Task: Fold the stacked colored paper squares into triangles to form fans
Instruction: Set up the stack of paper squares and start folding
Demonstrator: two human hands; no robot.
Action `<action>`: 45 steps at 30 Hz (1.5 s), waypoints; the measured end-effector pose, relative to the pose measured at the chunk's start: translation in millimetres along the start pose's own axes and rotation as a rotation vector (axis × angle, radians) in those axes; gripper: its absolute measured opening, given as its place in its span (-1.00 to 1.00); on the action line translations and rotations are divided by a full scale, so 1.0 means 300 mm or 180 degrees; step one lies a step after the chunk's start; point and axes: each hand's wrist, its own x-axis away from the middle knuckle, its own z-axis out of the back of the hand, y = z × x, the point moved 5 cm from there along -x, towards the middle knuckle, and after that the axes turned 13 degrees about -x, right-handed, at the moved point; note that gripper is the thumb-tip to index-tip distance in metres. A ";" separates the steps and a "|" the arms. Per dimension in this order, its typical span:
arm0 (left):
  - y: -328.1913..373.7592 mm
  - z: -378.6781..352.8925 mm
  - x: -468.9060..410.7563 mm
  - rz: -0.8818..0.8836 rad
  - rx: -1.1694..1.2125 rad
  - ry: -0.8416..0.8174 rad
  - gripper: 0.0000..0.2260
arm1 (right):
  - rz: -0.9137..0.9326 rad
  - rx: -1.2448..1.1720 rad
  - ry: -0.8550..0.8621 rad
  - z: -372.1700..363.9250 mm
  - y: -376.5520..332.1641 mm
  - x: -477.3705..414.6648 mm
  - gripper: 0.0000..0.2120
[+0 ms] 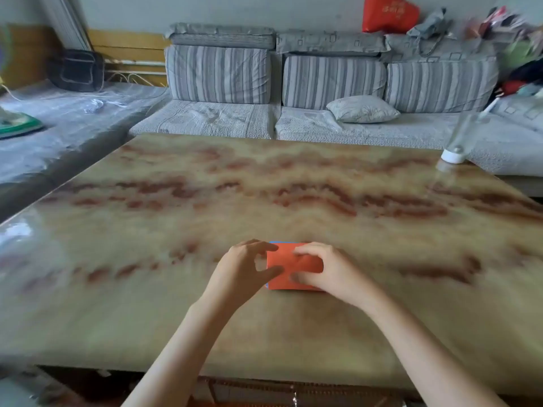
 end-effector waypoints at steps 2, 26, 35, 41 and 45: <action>-0.008 0.000 -0.004 -0.0036 -0.0091 0.0021 -0.70 | 0.0139 0.0198 0.0034 -0.021 0.006 0.006 -0.53; -0.053 -0.001 -0.027 0.0402 0.0404 0.0035 -0.85 | -0.0003 -0.0905 0.0354 -0.007 0.064 0.048 -0.82; -0.043 0.005 -0.041 0.0710 0.1195 -0.0056 -0.85 | 0.0868 -0.1563 0.1115 0.067 -0.020 0.059 -0.85; -0.016 0.002 -0.027 0.1191 0.2853 -0.0870 -0.70 | 0.1248 -0.1556 0.0710 0.026 -0.068 0.065 -0.93; -0.024 0.003 -0.032 0.1040 0.2984 -0.0858 -0.62 | 0.1184 -0.1477 0.0474 0.006 -0.062 0.065 -0.93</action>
